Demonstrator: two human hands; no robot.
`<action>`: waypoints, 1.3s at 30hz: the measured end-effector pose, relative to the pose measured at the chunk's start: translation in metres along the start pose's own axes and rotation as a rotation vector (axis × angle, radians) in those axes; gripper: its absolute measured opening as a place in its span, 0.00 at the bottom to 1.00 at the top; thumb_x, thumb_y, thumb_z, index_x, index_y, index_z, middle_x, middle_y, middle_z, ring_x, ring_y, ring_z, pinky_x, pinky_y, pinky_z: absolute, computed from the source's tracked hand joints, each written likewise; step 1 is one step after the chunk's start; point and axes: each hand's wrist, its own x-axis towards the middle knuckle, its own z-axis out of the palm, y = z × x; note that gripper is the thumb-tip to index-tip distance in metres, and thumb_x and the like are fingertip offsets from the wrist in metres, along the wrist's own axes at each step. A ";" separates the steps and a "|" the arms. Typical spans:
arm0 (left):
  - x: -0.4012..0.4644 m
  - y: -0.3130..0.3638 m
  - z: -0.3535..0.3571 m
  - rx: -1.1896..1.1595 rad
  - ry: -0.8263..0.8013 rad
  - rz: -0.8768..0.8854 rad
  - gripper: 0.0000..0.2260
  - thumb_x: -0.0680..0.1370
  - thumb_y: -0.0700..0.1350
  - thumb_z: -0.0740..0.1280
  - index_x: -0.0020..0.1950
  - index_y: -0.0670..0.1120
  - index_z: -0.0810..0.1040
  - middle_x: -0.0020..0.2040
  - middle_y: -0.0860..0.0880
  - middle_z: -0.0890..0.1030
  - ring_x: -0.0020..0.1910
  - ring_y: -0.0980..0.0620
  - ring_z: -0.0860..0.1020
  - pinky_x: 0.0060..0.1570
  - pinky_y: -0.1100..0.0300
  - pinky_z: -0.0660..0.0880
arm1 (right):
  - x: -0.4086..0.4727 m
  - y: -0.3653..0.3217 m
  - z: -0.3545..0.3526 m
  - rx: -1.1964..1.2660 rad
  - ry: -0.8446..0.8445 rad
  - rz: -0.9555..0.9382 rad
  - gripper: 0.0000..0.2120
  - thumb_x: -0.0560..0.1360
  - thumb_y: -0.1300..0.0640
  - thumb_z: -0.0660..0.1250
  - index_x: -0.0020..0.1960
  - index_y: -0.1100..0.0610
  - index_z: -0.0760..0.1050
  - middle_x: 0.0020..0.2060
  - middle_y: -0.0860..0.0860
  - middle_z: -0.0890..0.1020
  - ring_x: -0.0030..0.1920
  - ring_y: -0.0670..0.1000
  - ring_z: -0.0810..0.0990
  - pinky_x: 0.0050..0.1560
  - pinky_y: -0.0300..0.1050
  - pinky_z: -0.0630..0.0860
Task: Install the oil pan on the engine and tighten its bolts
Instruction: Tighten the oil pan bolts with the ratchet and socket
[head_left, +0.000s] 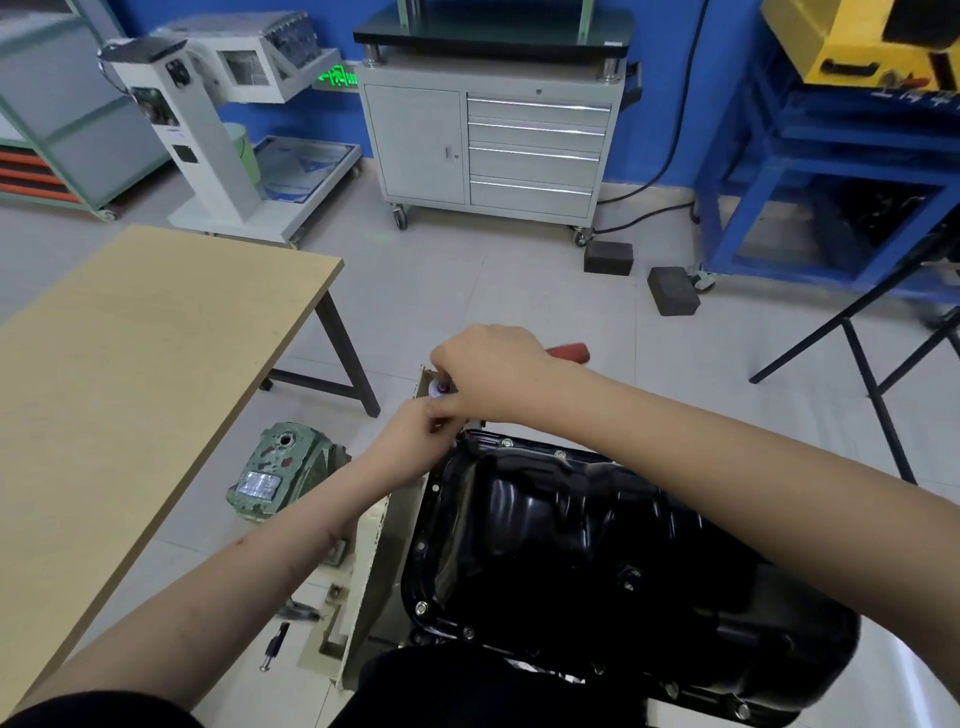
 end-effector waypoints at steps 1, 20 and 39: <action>0.001 0.000 0.000 0.014 -0.017 0.014 0.14 0.77 0.36 0.59 0.31 0.37 0.68 0.28 0.44 0.68 0.30 0.49 0.63 0.31 0.61 0.60 | 0.000 0.000 0.000 0.003 -0.013 -0.006 0.11 0.74 0.48 0.62 0.48 0.55 0.74 0.43 0.51 0.77 0.46 0.55 0.75 0.35 0.42 0.64; 0.001 0.000 0.002 0.068 -0.048 0.025 0.16 0.77 0.38 0.59 0.29 0.42 0.64 0.25 0.49 0.65 0.26 0.54 0.62 0.26 0.65 0.58 | -0.003 0.001 -0.002 -0.041 -0.040 -0.035 0.11 0.74 0.52 0.61 0.53 0.55 0.75 0.48 0.52 0.78 0.43 0.54 0.73 0.30 0.41 0.60; 0.003 0.004 -0.004 0.079 -0.108 0.030 0.16 0.77 0.36 0.57 0.31 0.49 0.60 0.28 0.50 0.66 0.29 0.53 0.64 0.26 0.68 0.62 | -0.002 0.005 -0.002 -0.017 -0.043 -0.113 0.13 0.73 0.51 0.63 0.55 0.54 0.75 0.42 0.50 0.77 0.48 0.53 0.76 0.33 0.41 0.65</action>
